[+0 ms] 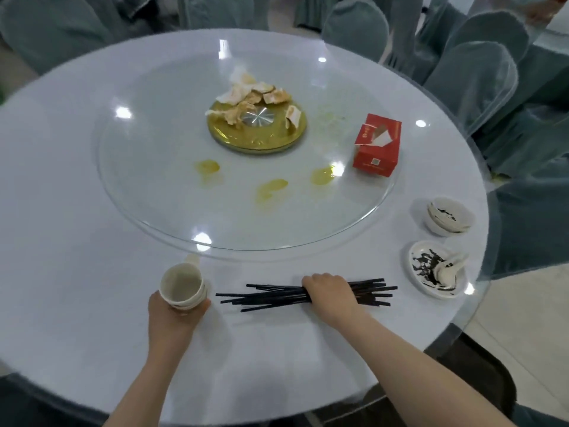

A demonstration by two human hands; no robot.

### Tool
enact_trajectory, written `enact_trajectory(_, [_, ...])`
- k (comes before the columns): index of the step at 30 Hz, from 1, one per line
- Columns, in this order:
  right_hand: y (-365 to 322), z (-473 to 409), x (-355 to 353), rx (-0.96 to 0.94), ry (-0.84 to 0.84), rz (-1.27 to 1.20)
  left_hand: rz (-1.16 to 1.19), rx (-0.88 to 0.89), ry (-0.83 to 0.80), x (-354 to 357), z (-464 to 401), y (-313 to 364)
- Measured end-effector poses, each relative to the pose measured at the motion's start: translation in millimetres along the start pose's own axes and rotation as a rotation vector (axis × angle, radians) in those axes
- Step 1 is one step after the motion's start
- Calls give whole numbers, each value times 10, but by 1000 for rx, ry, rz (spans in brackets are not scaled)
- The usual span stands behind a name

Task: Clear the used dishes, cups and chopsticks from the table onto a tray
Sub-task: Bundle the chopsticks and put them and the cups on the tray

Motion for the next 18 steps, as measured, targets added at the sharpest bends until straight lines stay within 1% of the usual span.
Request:
enact_trajectory(4, [-13,-257,4,-26,7,7,-33,22,52,22,-11,45])
enact_trajectory(7, [-21,-372,-8,-32,12,-6,-53,30,28,5,-4,24])
enact_trajectory(9, [5,-399,-17,-35,26,-17,-119,-30,1,-37,12,-95])
enact_trajectory(11, [27,-406,-30,-58,21,-29,-206,-172,-36,-128,68,-313])
enact_trajectory(12, [34,-405,-39,-73,14,-37,-207,-230,-42,-199,110,-399])
enact_trajectory(15, [43,-391,-85,-81,2,-73,-128,-314,-11,-470,190,-478])
enact_trajectory(18, [25,-363,-146,-59,11,-83,-55,-328,16,-716,157,-397])
Point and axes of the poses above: each hand's wrist, its own z-axis away from the middle knuckle, its own x-axis out of the palm, y = z × x, the point moved 7 cm from there along -z, towards the middle knuckle, and after that the axes turned 5 degrees about z, right-handed, at the moved point
